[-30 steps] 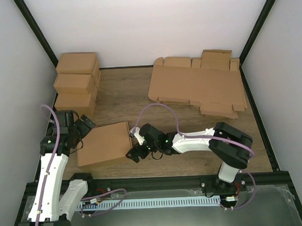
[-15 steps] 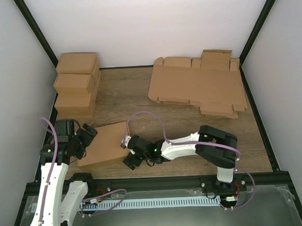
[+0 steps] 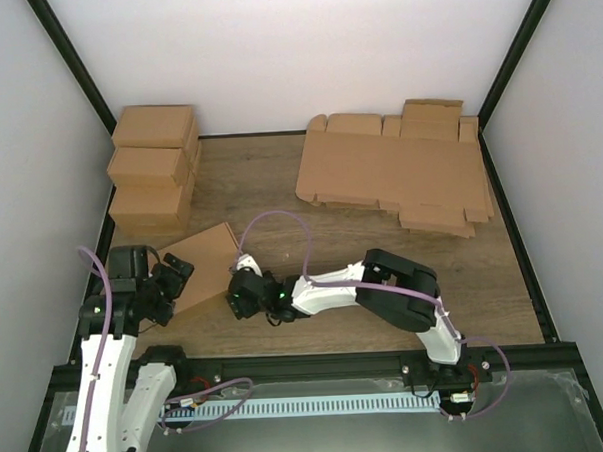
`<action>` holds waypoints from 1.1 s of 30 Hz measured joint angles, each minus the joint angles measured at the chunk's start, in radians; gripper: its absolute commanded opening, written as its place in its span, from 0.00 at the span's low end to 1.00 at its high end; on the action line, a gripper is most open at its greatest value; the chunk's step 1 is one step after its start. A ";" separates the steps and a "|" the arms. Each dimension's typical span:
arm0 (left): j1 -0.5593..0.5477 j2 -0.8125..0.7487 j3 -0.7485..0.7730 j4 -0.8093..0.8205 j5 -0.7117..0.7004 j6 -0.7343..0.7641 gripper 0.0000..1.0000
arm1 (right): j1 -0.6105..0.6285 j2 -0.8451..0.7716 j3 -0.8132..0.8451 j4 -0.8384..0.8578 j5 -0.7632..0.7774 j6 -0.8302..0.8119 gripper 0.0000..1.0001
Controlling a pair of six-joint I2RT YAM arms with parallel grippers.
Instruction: Fold the paper box
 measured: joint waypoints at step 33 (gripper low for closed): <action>0.000 -0.249 -0.305 0.003 0.023 -0.408 0.04 | -0.028 -0.320 -0.278 0.226 -0.045 -0.076 0.93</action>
